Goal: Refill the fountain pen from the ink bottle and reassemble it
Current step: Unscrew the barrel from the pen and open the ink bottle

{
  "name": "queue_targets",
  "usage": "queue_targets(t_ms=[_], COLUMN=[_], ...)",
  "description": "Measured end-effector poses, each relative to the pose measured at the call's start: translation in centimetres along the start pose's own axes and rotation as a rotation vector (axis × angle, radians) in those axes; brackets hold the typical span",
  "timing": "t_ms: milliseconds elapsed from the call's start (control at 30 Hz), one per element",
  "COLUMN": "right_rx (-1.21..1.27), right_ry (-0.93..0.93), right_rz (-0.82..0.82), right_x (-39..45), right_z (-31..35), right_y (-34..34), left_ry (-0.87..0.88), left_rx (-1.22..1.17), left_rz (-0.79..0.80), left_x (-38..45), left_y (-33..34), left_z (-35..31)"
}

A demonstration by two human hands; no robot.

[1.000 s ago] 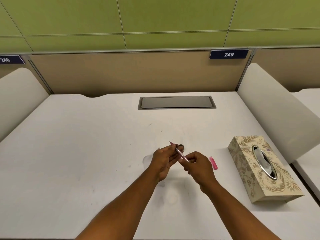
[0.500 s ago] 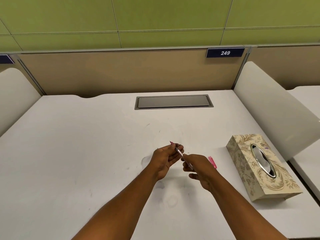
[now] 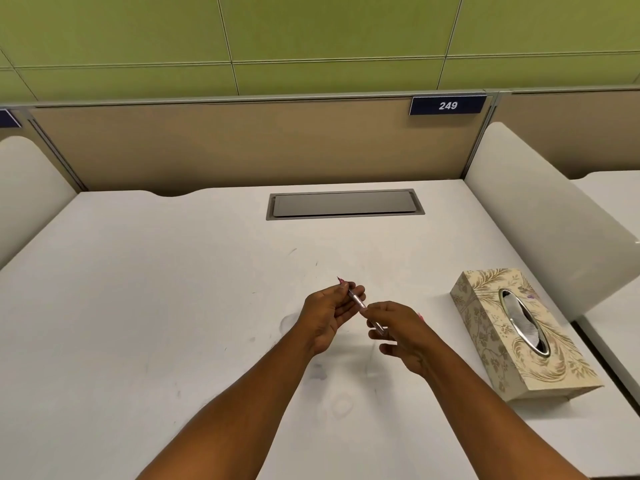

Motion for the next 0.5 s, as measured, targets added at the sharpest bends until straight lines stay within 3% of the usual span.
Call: queue_targets(t_ms=[500], right_rx=[-0.044], right_ry=[0.015], right_rz=[0.039], right_x=[0.21], right_z=[-0.24], right_y=[-0.58], left_ry=[0.006], left_rx=[0.004], left_rz=[-0.024], left_x=[0.16], left_y=[0.25], left_z=[0.18])
Point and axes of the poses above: each hand's wrist, its own x-axis towards the middle knuckle, its own y-axis out of the palm, z = x × y, the point moved 5 cm from there along x, towards the middle knuckle, and after that the axes turned 4 degrees about z, right-handed, at the moved point
